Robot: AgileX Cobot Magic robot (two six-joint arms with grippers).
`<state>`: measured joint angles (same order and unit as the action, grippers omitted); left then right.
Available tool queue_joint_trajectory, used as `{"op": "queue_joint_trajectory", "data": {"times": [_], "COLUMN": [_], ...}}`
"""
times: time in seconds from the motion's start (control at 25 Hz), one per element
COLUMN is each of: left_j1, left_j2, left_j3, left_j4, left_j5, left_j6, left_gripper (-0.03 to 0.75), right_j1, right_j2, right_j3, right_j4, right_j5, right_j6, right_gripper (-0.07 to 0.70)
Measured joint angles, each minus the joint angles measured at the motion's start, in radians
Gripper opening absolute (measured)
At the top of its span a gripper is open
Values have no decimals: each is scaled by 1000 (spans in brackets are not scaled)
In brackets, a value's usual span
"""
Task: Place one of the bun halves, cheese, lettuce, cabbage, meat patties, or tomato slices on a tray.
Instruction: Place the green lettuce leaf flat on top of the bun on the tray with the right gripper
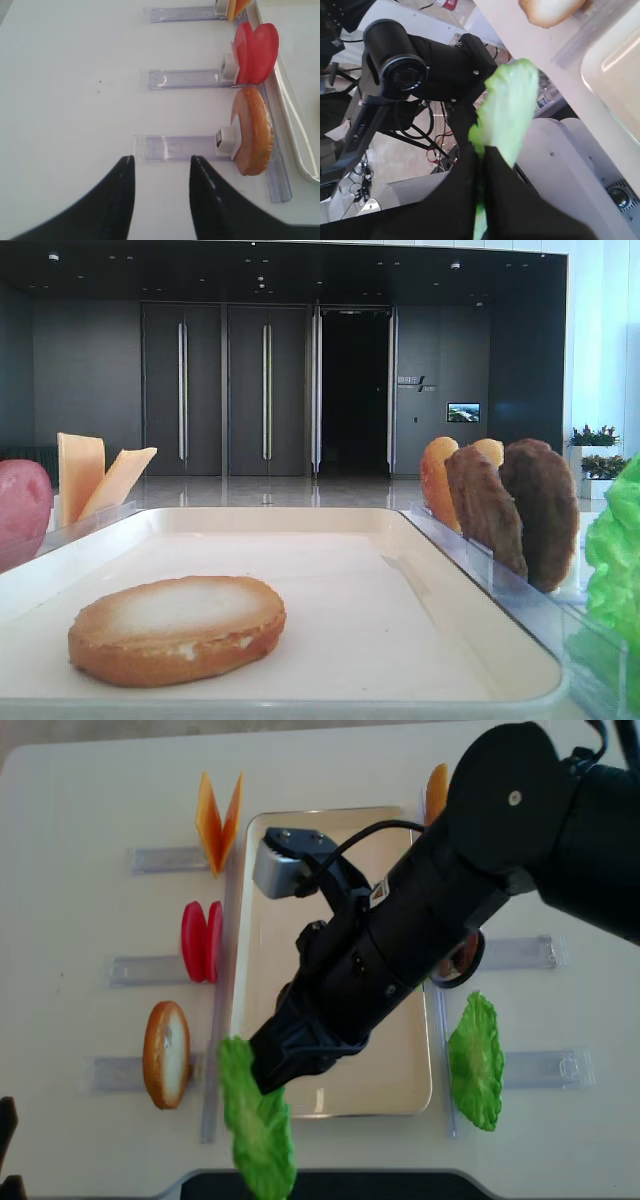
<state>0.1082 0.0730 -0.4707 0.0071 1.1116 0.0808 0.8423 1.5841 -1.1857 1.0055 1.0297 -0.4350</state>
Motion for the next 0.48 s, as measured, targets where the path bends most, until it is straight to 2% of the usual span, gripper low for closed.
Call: {"op": "queue_joint_trajectory", "data": {"times": [0.04,0.32,0.48], "left_j1": [0,0,0], "left_j2": [0,0,0], "left_j3": [0,0,0], "left_j4": [0,1,1], "left_j5": [0,0,0], "left_j6": [0,0,0], "left_gripper": [282,282,282], "right_j1": [-8,-102,-139], "right_j2": [17,129,172], "right_j3": [0,0,0], "right_j4": [31,161,207], "right_j5": [-11,6,11], "right_j6": [-38,-239,-292], "right_gripper": [30,30,30]}}
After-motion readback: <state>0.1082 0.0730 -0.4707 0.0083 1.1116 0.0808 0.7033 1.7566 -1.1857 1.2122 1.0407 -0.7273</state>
